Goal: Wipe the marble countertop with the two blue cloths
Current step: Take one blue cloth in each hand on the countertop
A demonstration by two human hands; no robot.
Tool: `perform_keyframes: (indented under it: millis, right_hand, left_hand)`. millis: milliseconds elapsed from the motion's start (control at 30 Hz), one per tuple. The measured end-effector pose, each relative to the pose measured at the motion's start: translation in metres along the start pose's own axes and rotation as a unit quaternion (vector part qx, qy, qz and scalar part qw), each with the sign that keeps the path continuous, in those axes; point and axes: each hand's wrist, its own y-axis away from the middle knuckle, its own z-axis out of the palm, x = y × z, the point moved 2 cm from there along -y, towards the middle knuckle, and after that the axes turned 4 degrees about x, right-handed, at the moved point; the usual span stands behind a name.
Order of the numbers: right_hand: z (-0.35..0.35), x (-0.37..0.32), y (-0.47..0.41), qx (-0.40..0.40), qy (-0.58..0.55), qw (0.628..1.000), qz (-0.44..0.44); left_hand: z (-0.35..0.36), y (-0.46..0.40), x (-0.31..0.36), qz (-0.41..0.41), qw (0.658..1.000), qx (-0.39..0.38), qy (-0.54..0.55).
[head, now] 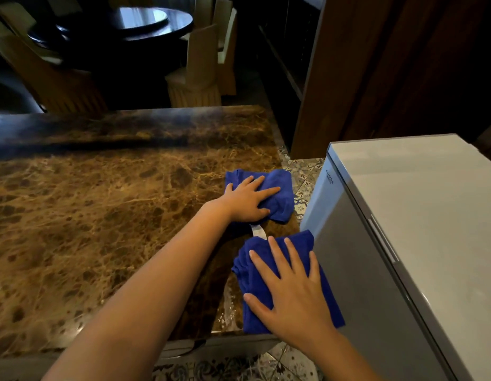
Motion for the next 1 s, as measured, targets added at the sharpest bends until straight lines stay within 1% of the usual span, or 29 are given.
perform_keyframes:
  millis: [67, 400, 567, 667, 733, 833, 933, 1000]
  right_hand:
    - [-0.001, -0.001, 0.000, 0.006, 0.000, 1.000, -0.003]
    - [0.000, -0.001, 0.000, 0.007, 0.002, 1.000, -0.013]
    - [0.001, 0.000, 0.000, 0.001, 0.003, 1.000, -0.014]
    - [0.001, 0.001, 0.000, -0.014, 0.009, 1.000, -0.015]
    - [-0.001, 0.001, 0.000, -0.022, 0.013, 1.000, -0.015]
    - [-0.006, -0.005, 0.001, -0.010, 0.026, 0.999, -0.020]
    - [-0.009, -0.016, -0.003, 0.007, 0.025, 0.999, -0.034]
    - [-0.007, -0.023, -0.009, 0.003, 0.017, 0.999, -0.041]
  left_hand:
    - [0.002, -0.002, -0.004, -0.002, 1.000, 0.000, -0.004]
    - [0.006, 0.014, -0.007, 0.014, 0.996, 0.092, -0.013]
    - [0.001, 0.026, 0.000, 0.028, 0.988, 0.149, 0.001]
    - [0.003, 0.035, 0.010, 0.040, 0.985, 0.169, 0.002]
    - [0.002, 0.045, 0.010, 0.043, 0.981, 0.185, 0.036]
    - [-0.018, 0.073, -0.008, 0.018, 0.962, 0.247, 0.117]
    - [-0.051, 0.122, -0.044, 0.000, 0.942, 0.319, 0.102]
    - [-0.064, 0.161, -0.077, -0.020, 0.940, 0.333, 0.077]
